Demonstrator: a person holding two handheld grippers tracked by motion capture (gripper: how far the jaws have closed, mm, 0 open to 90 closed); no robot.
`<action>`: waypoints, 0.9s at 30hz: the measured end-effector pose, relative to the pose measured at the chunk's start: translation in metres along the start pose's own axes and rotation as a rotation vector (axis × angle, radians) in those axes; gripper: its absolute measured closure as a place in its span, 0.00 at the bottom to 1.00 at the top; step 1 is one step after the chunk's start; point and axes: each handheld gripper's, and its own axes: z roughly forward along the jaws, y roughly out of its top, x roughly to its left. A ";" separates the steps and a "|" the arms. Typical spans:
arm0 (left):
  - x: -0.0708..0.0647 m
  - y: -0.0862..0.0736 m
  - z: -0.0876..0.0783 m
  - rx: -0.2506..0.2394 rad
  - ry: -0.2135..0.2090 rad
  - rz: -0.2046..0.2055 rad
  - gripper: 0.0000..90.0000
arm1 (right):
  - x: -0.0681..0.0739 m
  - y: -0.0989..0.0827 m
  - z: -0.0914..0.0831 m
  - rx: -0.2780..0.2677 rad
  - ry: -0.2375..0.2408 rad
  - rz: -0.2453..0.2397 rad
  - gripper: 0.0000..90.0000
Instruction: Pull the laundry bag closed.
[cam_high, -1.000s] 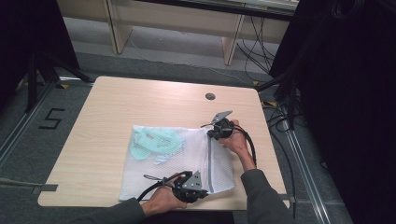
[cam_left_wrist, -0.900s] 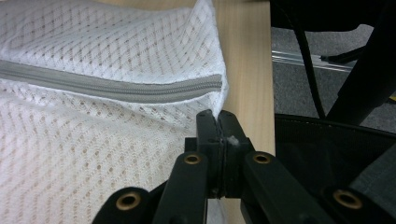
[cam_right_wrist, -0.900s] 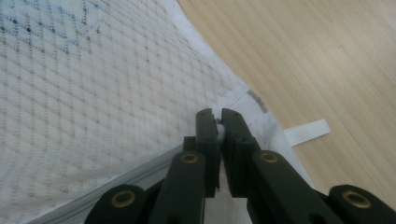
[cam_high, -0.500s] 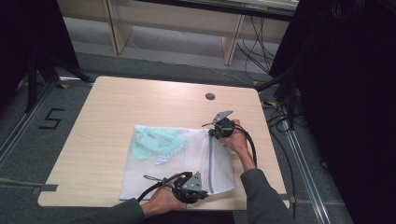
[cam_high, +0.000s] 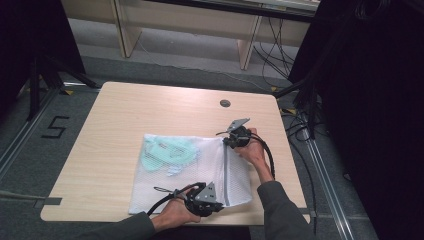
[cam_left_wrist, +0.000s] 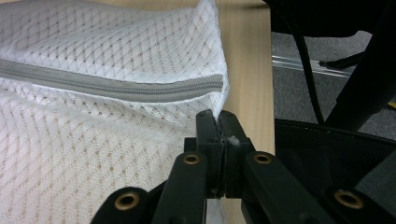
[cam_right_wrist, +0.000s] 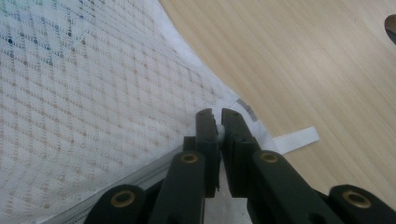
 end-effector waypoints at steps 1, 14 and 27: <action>0.000 0.000 0.001 -0.008 -0.002 -0.006 0.98 | 0.000 0.000 0.000 -0.002 0.000 -0.003 0.96; 0.001 0.000 0.002 0.011 -0.016 -0.013 0.90 | -0.002 -0.001 -0.001 -0.004 -0.032 0.016 0.92; 0.013 0.007 -0.021 -0.067 0.050 -0.069 0.57 | 0.007 0.004 -0.022 -0.048 -0.033 0.076 0.68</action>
